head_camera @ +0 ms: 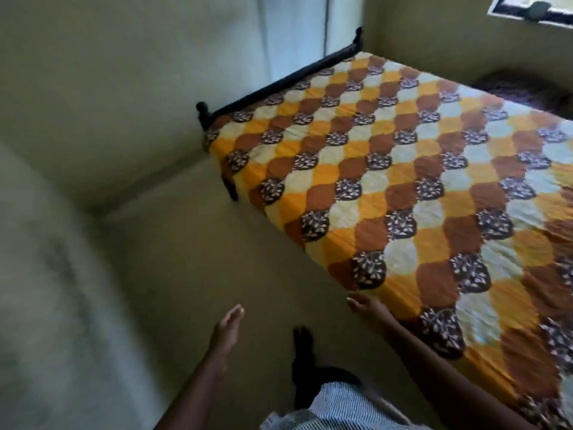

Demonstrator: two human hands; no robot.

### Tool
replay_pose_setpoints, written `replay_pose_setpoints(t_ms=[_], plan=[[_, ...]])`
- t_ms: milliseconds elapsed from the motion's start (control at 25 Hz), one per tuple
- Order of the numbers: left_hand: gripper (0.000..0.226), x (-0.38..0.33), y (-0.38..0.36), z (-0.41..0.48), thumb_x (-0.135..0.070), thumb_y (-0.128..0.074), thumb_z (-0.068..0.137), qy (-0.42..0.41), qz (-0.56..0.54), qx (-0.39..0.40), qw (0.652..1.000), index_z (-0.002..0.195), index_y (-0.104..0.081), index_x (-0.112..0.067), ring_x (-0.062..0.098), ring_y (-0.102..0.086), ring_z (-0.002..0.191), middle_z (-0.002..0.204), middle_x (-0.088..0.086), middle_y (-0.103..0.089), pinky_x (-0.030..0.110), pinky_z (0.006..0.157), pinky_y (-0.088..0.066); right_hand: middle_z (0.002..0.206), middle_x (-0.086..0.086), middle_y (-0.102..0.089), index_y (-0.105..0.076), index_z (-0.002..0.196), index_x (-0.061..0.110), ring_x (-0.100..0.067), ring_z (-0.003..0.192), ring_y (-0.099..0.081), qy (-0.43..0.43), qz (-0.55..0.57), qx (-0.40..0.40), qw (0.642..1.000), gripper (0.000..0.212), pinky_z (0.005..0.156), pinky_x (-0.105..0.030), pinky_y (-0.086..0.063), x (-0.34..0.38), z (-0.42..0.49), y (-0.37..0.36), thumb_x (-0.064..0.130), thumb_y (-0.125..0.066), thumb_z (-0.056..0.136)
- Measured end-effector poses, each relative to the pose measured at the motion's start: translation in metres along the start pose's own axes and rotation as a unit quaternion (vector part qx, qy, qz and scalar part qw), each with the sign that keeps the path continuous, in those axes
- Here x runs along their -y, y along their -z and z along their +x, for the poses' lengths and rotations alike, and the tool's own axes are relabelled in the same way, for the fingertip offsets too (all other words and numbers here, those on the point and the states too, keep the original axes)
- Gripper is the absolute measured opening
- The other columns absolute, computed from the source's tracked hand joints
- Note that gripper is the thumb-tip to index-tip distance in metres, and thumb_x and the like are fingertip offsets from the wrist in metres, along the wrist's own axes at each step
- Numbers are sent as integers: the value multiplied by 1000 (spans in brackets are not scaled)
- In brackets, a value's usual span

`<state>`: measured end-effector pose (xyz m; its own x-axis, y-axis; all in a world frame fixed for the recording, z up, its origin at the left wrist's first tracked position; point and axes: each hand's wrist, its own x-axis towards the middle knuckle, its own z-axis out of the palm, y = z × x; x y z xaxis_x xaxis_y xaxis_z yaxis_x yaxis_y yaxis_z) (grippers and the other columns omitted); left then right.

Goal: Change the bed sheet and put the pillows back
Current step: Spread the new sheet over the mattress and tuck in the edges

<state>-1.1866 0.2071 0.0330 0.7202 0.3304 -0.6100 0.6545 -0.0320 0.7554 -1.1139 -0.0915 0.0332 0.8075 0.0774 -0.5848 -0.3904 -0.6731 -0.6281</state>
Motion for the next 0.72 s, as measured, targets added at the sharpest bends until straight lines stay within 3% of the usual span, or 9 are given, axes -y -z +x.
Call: replay_pose_setpoints(t_ms=[120, 240, 400, 520, 560, 720], plan=[[41, 9, 56, 24, -25, -45, 97, 39, -43, -77, 995, 136, -45, -11, 26, -44, 128, 142, 8, -45, 35, 97, -38, 80, 9, -51, -56, 119, 12, -10, 75, -50, 30, -36, 66, 997, 28, 57, -17, -35, 63, 63, -23, 25, -45, 97], [42, 9, 106, 48, -28, -41, 99, 79, -90, -133, 984, 138, -41, -13, 27, -40, 131, 145, 6, -40, 36, 96, -37, 82, 0, -51, -54, 97, 20, -18, 77, -51, 14, -15, 130, 991, 14, 57, -24, -34, 138, 126, -48, 22, -41, 98], [44, -19, 165, 89, -27, -42, 99, 122, -130, -197, 964, 139, -39, -11, 29, -37, 133, 147, 8, -37, 42, 104, -34, 99, -2, -56, -55, 122, 14, -15, 85, -55, 15, -22, 172, 985, 30, 73, -29, -45, 229, 203, -77, 26, -47, 95], [46, -46, 207, 131, -28, -45, 97, 140, -163, -241, 946, 139, -40, -11, 28, -38, 133, 147, 8, -38, 42, 107, -32, 84, 0, -50, -49, 124, 7, -8, 66, -48, 1, 11, 254, 967, 43, 55, -20, -35, 327, 253, -99, 31, -48, 88], [46, -51, 217, 142, -29, -45, 97, 144, -166, -251, 943, 139, -40, -12, 28, -37, 133, 147, 7, -38, 42, 109, -31, 80, 0, -47, -47, 121, 9, -8, 60, -46, -11, 24, 284, 958, 38, 50, -19, -30, 359, 267, -109, 30, -45, 90], [40, -65, 256, 194, -23, -38, 100, 146, -173, -256, 940, 139, -40, -12, 28, -38, 132, 145, 6, -38, 40, 106, -32, 75, -2, -44, -49, 123, 0, -11, 61, -40, 25, 16, 328, 944, 35, 50, -21, -24, 459, 327, -164, 18, -45, 94]])
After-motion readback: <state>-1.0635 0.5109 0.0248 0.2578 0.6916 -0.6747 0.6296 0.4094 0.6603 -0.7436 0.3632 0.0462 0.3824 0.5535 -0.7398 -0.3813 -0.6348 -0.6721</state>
